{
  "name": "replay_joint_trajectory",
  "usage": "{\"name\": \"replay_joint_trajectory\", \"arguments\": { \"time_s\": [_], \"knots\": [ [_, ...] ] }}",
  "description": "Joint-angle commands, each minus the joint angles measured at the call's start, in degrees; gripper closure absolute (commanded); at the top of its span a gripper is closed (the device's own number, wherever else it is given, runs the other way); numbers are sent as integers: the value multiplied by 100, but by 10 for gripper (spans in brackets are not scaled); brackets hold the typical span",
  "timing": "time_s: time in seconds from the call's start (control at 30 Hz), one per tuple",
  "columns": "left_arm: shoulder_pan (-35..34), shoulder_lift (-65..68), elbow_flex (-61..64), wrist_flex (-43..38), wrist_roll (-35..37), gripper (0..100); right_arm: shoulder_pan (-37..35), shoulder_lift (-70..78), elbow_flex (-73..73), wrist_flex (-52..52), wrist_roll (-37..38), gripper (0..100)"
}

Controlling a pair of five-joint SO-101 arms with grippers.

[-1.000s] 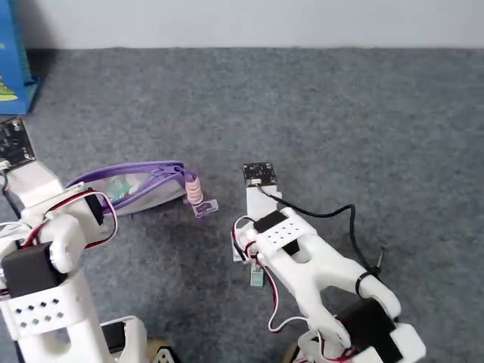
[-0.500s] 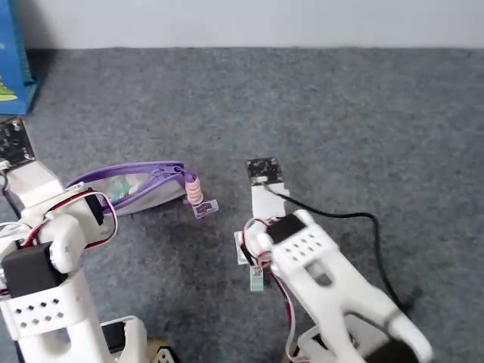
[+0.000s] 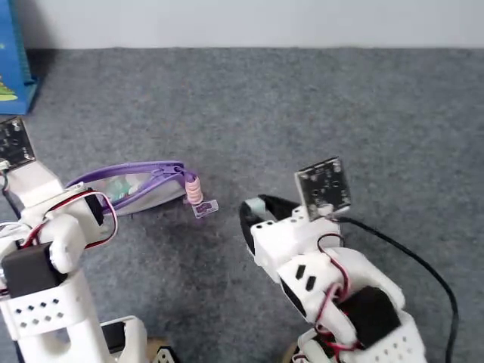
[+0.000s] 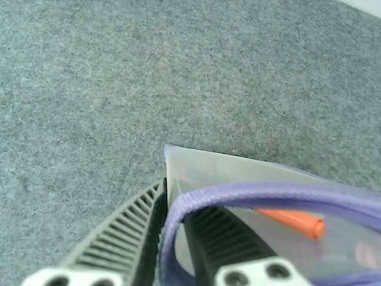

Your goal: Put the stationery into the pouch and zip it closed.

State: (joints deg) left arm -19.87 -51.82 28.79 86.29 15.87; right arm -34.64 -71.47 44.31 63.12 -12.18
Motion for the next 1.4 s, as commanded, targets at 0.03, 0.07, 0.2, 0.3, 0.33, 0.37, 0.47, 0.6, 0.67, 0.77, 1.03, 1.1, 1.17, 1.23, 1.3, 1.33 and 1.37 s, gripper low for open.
{"name": "replay_joint_trajectory", "arguments": {
  "time_s": [0.03, 0.07, 0.2, 0.3, 0.33, 0.37, 0.47, 0.6, 0.67, 0.77, 1.03, 1.1, 1.17, 1.23, 1.3, 1.33, 1.37],
  "knots": [
    [-70, 44, -75, 35, 35, 987, -374, 154, -941, -796, -141, 991],
    [-70, 44, -75, 35, 35, 987, -488, 233, -1029, -1024, -193, 991],
    [-70, 44, -75, 35, 35, 987, -831, 576, -1116, -2149, -202, 991],
    [-70, 44, -75, 35, 35, 987, -989, 884, -1116, -2923, -211, 991],
    [-70, 44, -75, 35, 35, 987, -1068, 998, -1116, -3143, -220, 991],
    [-70, 44, -75, 35, 35, 987, -1165, 1103, -1116, -3327, -220, 991],
    [-70, 44, -75, 35, 35, 987, -1446, 1437, -1108, -3820, -369, 991],
    [-70, 44, -75, 35, 35, 987, -1596, 1938, -1099, -4365, -580, 991],
    [-70, 44, -75, 35, 35, 987, -1613, 2237, -1099, -4567, -589, 991],
    [-70, 44, -75, 35, 35, 987, -1701, 2571, -1090, -4945, -589, 991],
    [-70, 44, -75, 35, 35, 987, -1912, 2809, 9, -6527, -545, 991],
    [-70, 44, -75, 35, 35, 987, -1912, 2809, 299, -6835, -545, 991],
    [-70, 44, -75, 35, 35, 987, -1903, 2809, 484, -7002, -545, 991],
    [-70, 44, -75, 35, 35, 987, -1903, 2809, 607, -7090, -545, 991],
    [-70, 44, -75, 35, 35, 987, -1903, 2809, 633, -7169, -545, 991],
    [-70, 44, -75, 35, 35, 987, -1903, 2809, 624, -7248, -545, 991],
    [-70, 44, -75, 35, 35, 987, -1903, 2809, 615, -7363, -545, 991]
  ]
}}
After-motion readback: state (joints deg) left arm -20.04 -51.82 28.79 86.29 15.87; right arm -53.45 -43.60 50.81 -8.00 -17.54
